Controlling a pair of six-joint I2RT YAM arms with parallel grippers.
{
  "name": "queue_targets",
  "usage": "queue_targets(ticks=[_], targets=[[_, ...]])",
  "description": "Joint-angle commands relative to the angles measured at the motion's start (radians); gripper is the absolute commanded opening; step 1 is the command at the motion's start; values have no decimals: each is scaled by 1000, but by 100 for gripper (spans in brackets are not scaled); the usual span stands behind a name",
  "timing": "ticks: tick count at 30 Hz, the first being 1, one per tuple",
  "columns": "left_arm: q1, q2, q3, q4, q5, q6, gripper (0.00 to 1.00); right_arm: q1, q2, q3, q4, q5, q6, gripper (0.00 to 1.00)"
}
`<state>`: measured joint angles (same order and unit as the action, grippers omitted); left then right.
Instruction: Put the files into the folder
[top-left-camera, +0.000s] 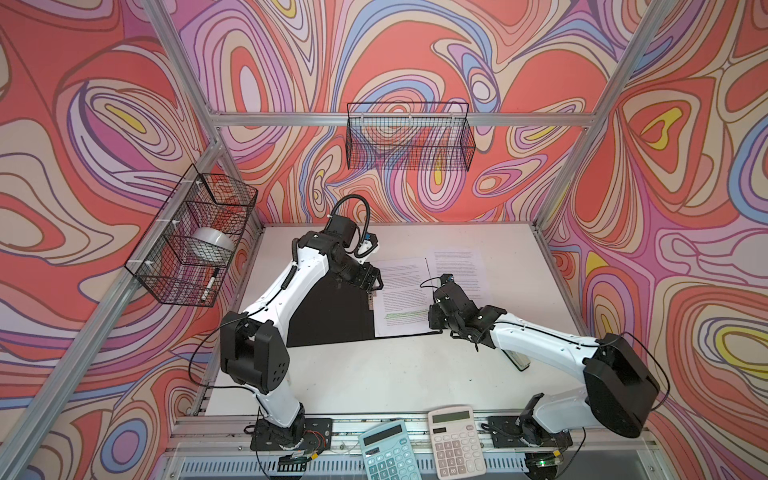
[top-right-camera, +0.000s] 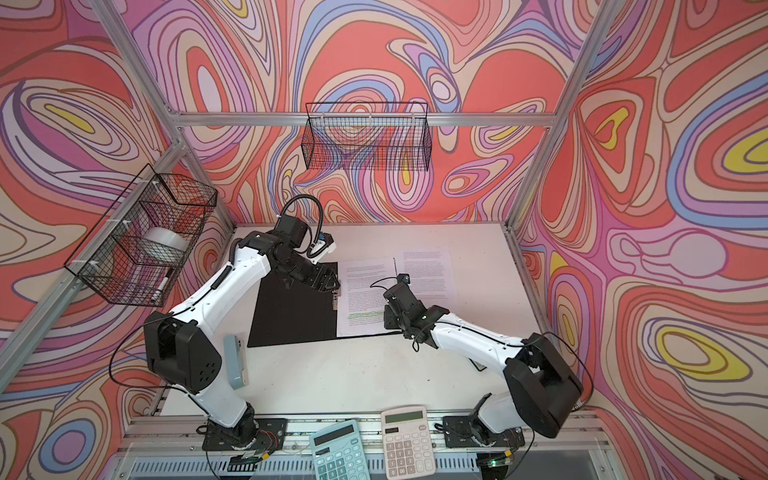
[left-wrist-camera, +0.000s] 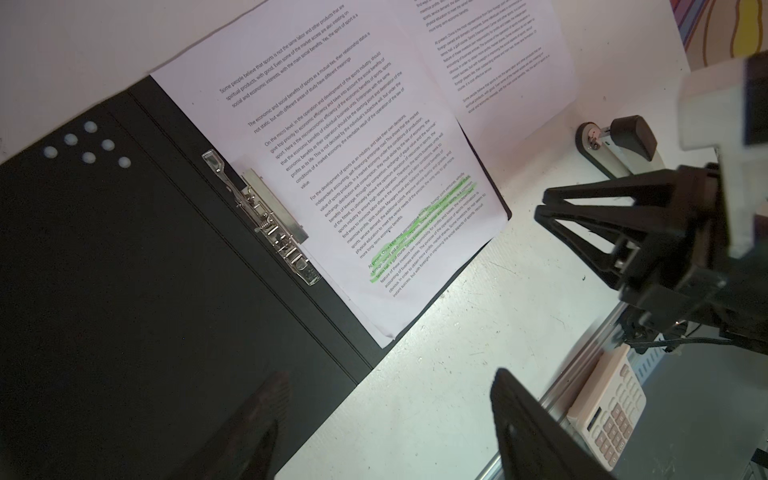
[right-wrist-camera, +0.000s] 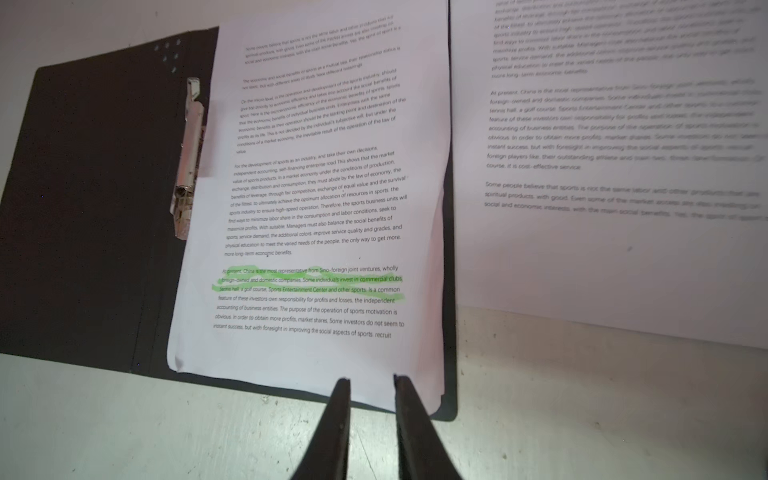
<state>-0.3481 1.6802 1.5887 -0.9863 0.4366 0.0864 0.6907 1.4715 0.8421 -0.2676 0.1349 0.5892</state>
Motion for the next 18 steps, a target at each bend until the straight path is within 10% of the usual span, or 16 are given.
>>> queue_targets(ticks=[1, 18], targets=[[-6, -53, -26, -39, -20, 17, 77, -27, 36, 16, 64, -128, 11, 19], [-6, -53, -36, -42, -52, 15, 77, -135, 161, -59, 240, -306, 16, 9]])
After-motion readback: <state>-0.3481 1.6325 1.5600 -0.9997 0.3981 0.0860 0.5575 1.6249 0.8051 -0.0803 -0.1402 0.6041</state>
